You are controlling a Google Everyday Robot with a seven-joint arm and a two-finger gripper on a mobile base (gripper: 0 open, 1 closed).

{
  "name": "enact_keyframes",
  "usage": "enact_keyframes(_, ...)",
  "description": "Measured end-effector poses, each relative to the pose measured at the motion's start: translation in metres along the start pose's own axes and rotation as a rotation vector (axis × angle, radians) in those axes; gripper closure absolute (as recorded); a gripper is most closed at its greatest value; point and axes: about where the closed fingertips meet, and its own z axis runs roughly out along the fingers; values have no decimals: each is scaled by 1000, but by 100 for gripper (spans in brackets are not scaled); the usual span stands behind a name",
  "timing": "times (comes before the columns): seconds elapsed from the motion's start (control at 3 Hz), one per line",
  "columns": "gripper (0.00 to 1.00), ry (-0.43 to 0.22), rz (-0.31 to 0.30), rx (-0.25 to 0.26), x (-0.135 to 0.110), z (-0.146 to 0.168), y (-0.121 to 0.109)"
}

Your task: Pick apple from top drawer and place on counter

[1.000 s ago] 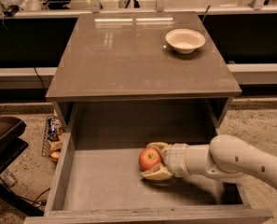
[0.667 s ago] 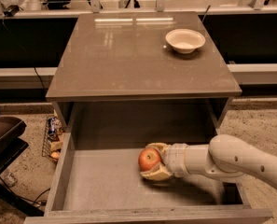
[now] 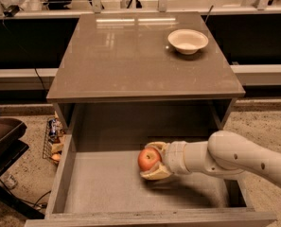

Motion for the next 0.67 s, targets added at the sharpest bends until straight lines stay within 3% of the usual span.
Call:
enact_keyframes(0.33, 100, 28, -66, 5, -52, -20, -30)
enact_keyframes(0.67, 100, 4, -116, -35, -153, -53, -62)
